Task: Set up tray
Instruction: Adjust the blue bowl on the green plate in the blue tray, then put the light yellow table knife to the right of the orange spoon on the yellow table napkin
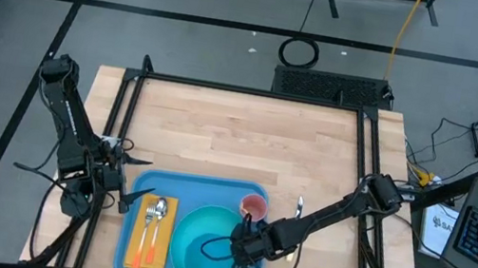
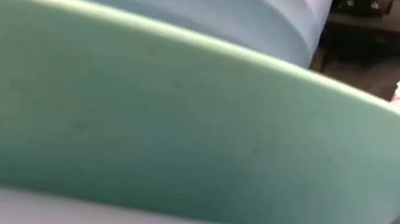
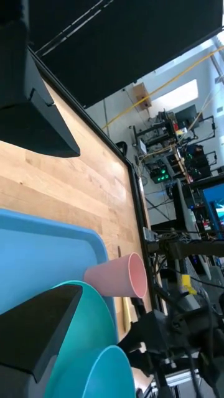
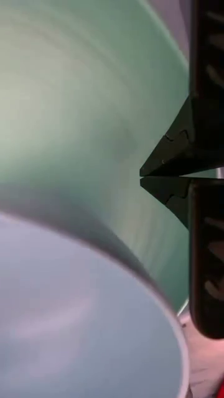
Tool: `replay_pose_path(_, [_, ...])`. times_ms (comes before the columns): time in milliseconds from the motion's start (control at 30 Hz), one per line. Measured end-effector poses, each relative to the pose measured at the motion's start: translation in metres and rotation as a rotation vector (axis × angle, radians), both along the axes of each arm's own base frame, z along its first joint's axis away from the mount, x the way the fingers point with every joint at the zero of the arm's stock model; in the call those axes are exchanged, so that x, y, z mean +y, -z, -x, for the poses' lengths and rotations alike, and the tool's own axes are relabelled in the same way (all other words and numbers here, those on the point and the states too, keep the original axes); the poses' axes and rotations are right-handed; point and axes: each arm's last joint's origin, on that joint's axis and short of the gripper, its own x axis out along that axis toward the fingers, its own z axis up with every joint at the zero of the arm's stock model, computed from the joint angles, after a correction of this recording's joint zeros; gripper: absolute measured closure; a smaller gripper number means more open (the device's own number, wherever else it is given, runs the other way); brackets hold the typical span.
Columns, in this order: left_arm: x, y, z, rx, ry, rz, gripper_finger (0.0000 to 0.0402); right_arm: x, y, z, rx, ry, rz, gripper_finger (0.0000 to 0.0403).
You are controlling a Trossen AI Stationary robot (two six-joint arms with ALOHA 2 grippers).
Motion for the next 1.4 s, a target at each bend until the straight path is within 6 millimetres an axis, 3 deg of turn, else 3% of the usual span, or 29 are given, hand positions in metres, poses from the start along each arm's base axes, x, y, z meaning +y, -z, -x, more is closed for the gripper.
replay_pose_path(333, [0.000,0.000,0.000,0.000,0.000,0.002,0.0050,0.000,-0.017,0.003,-0.067,0.006,0.024,0.0403])
replay_pose_path(633, [0.000,0.000,0.000,-0.001,-0.001,0.002,0.0050,0.005,-0.020,-0.003,-0.129,-0.024,-0.038,0.0403])
replay_pose_path(933, [0.000,0.000,0.000,0.000,0.000,-0.001,0.0050,0.002,-0.021,-0.007,-0.198,-0.041,0.047,0.0403])
replay_pose_path(1400, [0.000,0.000,0.000,0.000,-0.001,0.001,0.0050,0.004,-0.031,0.001,-0.179,-0.055,0.035,0.0403])
